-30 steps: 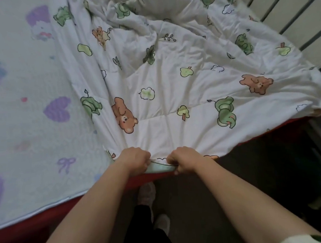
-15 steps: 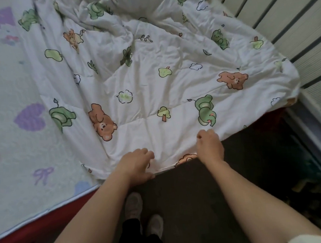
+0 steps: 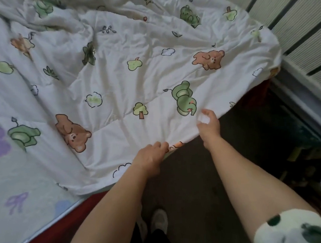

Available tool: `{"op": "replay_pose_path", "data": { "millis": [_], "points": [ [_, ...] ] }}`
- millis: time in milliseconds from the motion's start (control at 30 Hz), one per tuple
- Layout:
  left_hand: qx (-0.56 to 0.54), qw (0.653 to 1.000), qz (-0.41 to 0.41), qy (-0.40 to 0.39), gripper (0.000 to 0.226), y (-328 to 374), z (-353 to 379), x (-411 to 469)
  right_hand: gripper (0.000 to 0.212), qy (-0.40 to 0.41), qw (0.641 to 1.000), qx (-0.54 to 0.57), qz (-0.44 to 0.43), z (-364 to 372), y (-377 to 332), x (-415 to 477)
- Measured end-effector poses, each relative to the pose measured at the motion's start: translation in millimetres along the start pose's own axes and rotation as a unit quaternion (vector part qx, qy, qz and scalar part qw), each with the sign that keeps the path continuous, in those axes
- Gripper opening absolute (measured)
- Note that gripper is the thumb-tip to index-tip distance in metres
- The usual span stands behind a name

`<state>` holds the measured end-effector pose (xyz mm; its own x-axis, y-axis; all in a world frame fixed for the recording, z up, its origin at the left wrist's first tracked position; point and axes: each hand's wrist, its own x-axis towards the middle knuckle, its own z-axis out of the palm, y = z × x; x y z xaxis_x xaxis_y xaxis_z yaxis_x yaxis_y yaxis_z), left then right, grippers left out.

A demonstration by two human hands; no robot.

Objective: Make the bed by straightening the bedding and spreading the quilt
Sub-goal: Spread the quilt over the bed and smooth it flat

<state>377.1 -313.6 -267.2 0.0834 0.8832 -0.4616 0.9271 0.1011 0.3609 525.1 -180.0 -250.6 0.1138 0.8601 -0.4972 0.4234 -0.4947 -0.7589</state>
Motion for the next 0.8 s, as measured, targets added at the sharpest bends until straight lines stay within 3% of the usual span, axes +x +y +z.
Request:
{"op": "replay_pose_path", "data": {
  "millis": [133, 300, 400, 500, 633, 800],
  "points": [
    [-0.026, 0.995, 0.048, -0.085, 0.047, 19, -5, 2, 0.051, 0.011, 0.982, -0.184, 0.029, -24, 24, -4],
    [-0.058, 0.991, 0.061, -0.106, 0.051, 29, 2, 4, 0.045, -0.027, 0.964, -0.262, 0.041, -43, 34, -2],
    [-0.066, 0.995, 0.054, -0.046, 0.047, 18, -10, 3, 0.043, 0.008, 0.94, -0.34, 0.014, -37, 22, -2],
    [-0.067, 0.997, 0.014, 0.033, 0.035, -5, -30, -4, 0.04, 0.044, 0.91, -0.401, -0.097, -12, 1, -11],
    [-0.105, 0.979, -0.091, 0.147, 0.033, -60, -55, -30, 0.038, -0.045, 0.894, -0.396, -0.203, 50, -33, -38],
    [-0.163, 0.919, -0.243, 0.262, 0.022, -144, -77, -77, 0.035, -0.187, 0.823, -0.408, -0.349, 147, -70, -93]
  ]
}}
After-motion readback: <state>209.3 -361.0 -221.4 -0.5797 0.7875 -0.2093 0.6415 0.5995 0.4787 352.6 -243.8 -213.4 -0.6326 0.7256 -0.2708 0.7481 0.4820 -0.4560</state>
